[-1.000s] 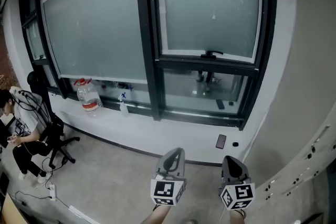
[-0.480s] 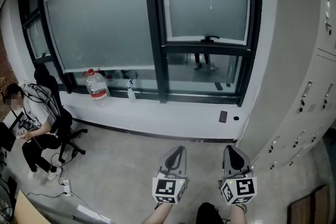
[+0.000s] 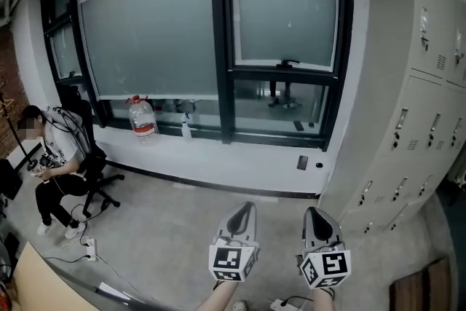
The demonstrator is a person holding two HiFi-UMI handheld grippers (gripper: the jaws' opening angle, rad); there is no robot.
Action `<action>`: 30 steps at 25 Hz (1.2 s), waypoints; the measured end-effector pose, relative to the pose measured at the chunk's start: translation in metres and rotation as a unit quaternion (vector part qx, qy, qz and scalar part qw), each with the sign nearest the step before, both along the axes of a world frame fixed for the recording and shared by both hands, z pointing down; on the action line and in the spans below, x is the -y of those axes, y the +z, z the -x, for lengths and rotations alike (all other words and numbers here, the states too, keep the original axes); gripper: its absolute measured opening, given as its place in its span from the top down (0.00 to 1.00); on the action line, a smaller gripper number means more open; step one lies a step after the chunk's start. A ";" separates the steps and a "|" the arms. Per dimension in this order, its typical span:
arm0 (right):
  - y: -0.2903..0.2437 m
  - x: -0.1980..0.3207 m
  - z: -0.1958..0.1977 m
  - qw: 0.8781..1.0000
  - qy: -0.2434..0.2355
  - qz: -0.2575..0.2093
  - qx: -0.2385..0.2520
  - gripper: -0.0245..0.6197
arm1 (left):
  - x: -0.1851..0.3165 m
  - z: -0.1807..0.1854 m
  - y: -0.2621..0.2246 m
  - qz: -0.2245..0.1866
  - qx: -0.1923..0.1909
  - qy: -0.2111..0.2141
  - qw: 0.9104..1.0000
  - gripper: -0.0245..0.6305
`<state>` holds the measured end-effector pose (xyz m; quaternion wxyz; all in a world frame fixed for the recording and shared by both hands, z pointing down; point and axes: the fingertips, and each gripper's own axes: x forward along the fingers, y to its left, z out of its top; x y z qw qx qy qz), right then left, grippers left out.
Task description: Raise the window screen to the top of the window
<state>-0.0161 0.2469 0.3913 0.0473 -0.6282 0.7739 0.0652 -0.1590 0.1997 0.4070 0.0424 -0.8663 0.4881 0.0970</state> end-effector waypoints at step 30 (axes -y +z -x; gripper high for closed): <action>0.046 -0.347 -0.055 0.999 0.005 0.032 0.003 0.95 | -0.354 -0.044 0.038 0.036 0.021 -0.032 0.999 0.93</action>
